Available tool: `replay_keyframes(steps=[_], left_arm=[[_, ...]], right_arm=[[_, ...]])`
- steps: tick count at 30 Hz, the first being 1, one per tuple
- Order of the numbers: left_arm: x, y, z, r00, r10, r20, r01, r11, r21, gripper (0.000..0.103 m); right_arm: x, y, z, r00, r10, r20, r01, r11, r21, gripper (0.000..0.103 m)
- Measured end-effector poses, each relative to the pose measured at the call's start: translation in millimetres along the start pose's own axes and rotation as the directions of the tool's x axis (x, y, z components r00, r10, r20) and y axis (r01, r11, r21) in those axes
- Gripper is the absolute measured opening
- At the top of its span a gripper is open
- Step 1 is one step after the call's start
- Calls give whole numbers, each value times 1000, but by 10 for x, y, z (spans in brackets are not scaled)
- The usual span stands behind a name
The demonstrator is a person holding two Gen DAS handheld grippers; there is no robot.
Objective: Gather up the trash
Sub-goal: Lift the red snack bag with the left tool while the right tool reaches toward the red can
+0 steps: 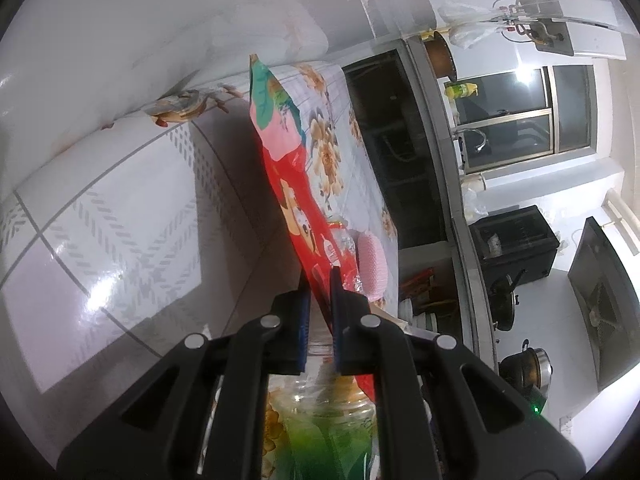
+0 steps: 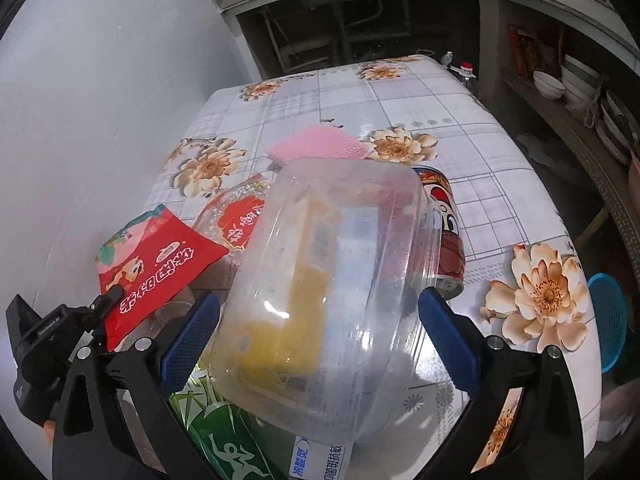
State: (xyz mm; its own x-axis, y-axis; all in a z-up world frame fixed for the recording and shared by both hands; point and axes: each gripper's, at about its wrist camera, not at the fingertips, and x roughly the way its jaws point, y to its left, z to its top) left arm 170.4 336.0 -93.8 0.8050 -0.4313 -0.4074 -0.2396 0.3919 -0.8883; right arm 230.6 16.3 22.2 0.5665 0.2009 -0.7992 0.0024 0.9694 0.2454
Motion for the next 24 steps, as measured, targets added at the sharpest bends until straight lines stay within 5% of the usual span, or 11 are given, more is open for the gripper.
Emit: replay_keyframes(steps=[13,18,20,24], left_arm=[[-42,-134,-24,996,-92,-8,92,995,39,7],[-71,-148,-30,995,-103,-4,103,994,47,7],[-62,-143,-42,995,-102,-9,103,994,43,7],[-48,-141,-48,995,-98,-13,99,994,39,7]], right_arm=[[-87,-75,-32,997,76,3,-76,997,9,64],[-89,-59,-24,997,72,-10,-72,997,1,66],[-51,-30,-11,998,59,-27,-60,998,-6,78],[16,49,1,999,27,-42,-28,999,-28,86]])
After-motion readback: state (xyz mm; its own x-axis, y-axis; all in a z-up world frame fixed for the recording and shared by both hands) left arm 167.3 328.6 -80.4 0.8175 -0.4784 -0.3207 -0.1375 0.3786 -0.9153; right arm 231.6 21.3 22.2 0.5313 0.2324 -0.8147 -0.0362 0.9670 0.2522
